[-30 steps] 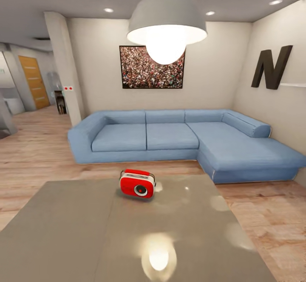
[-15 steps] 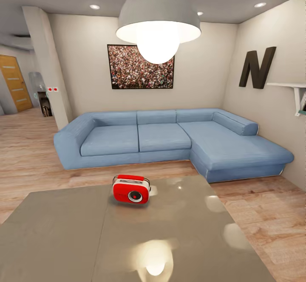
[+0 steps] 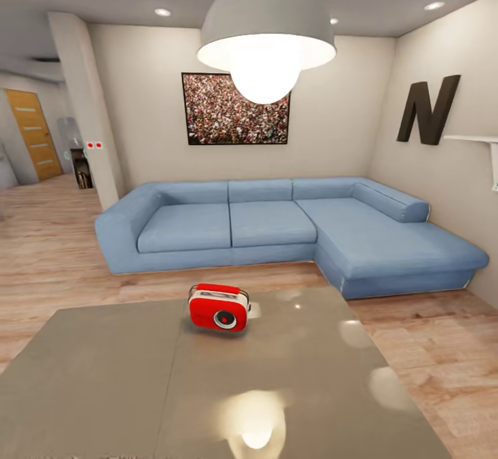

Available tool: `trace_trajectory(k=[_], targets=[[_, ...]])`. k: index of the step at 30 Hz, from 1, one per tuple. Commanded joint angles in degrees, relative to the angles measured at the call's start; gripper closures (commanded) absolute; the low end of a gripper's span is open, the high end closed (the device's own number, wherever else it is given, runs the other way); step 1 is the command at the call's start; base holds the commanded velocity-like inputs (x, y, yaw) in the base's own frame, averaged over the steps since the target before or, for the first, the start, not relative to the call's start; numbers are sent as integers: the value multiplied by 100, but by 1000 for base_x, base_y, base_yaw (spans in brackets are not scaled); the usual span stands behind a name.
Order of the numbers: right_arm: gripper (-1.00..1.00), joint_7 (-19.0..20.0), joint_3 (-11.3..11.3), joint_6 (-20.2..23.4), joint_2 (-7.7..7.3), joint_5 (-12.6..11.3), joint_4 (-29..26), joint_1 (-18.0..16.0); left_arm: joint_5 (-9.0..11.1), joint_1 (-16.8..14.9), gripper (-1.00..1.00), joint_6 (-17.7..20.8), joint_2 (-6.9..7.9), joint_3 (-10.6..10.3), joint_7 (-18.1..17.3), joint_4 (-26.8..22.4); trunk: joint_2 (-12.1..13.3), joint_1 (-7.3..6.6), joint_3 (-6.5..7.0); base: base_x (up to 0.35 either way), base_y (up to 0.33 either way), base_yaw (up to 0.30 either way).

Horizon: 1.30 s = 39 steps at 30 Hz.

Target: Turn on the radio receiver that's on the table in the living room.

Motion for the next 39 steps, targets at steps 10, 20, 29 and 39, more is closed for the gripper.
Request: trace_trajectory(k=[10, 20, 29, 39], targets=[[-100, 1, 0, 0, 0, 0, 0, 0, 4, 0, -100, 70, -57, -42, -58, 1, 0, 0, 0, 0, 0, 243], [-100, 1, -2, 0, 0, 0, 0, 0, -8, 0, -100, 78, -19, -37, -11, 2, 0, 0, 0, 126, 69, 31], [-100, 1, -2, 0, 0, 0, 0, 0, 4, 0, -100, 82, 0, -24, 9, 2, 0, 0, 0, 255, 82, 0], [-100, 1, -2, 0, 0, 0, 0, 0, -11, 0, -100, 81, -9, -24, 5, 2, 0, 0, 0, 22, 5, 0]])
